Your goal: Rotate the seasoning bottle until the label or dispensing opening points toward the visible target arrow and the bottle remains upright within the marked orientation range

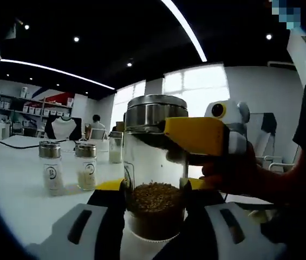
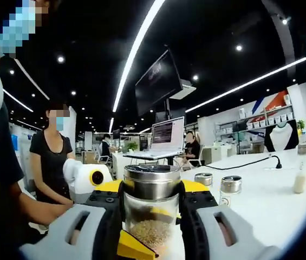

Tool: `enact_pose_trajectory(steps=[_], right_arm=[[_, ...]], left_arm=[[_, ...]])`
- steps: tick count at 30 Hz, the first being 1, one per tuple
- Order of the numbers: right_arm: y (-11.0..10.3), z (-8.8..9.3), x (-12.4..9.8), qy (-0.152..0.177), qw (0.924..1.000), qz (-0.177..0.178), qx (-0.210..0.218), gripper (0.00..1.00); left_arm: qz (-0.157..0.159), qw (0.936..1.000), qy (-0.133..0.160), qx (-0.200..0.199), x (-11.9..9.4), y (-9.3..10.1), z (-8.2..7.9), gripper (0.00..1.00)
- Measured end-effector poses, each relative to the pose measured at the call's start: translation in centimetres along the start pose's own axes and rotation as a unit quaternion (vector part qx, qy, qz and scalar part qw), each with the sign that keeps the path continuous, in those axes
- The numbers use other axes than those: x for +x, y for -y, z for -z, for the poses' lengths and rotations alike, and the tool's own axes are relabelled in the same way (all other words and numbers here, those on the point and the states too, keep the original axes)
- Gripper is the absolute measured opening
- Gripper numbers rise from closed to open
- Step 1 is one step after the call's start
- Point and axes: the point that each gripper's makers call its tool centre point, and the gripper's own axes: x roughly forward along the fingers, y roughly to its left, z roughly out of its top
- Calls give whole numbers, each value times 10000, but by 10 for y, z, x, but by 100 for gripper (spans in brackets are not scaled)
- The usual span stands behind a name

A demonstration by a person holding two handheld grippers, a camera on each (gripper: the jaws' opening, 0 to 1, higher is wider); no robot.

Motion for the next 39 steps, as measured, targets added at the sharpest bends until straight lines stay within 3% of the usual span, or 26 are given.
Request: enact_pose_trajectory(steps=[3, 6, 8, 13, 16, 17, 19, 24, 26, 27, 31, 33, 38, 39], right_arm=[[5, 5, 3, -96, 9994, 279, -176, 39], [7, 4, 6, -68, 9984, 471, -288, 39], [11, 2, 10, 34, 9961, 813, -344, 39], [21, 14, 13, -249, 9862, 1592, -368, 41], [26, 14, 9, -218, 9806, 1924, -300, 41], [26, 13, 7, -190, 9793, 1996, -266, 41], [27, 12, 5, -171, 9788, 2015, -339, 41], [28, 9, 2, -170, 9864, 1605, -305, 40], [24, 2, 1, -33, 9905, 1304, -443, 40], [23, 1, 1, -10, 9922, 1193, -359, 40], [17, -5, 0, 284, 9966, 777, 14, 40], [14, -4, 0, 288, 9978, 580, 102, 40], [13, -5, -2, 235, 9983, 534, -34, 40], [13, -5, -3, 250, 9985, 487, 52, 40]], left_arm=[[-744, 9953, -328, 522, 1, -14, 5, 44], [-1034, 9924, -304, 599, 1, -19, 3, 44], [-1318, 9895, -221, 548, 0, -25, 0, 44], [-1853, 9767, -452, 988, -2, -32, 6, 44], [-1757, 9793, -411, 914, 2, -27, 8, 44], [-1531, 9852, -334, 698, 5, -22, 9, 44], [-1215, 9906, -143, 610, 8, -17, 6, 45], [-523, 9973, 43, 513, 6, -7, -1, 47], [-73, 9998, 189, 54, 3, 0, -6, 47], [-8, 9999, 108, 98, 2, 0, -4, 46], [75, 9995, 295, -93, 0, -1, -9, 43], [116, 9995, 248, -170, 2, 1, -6, 43], [106, 9998, 180, -37, 5, 6, -4, 43], [-15, 9998, 145, 166, 3, 4, -5, 43]])
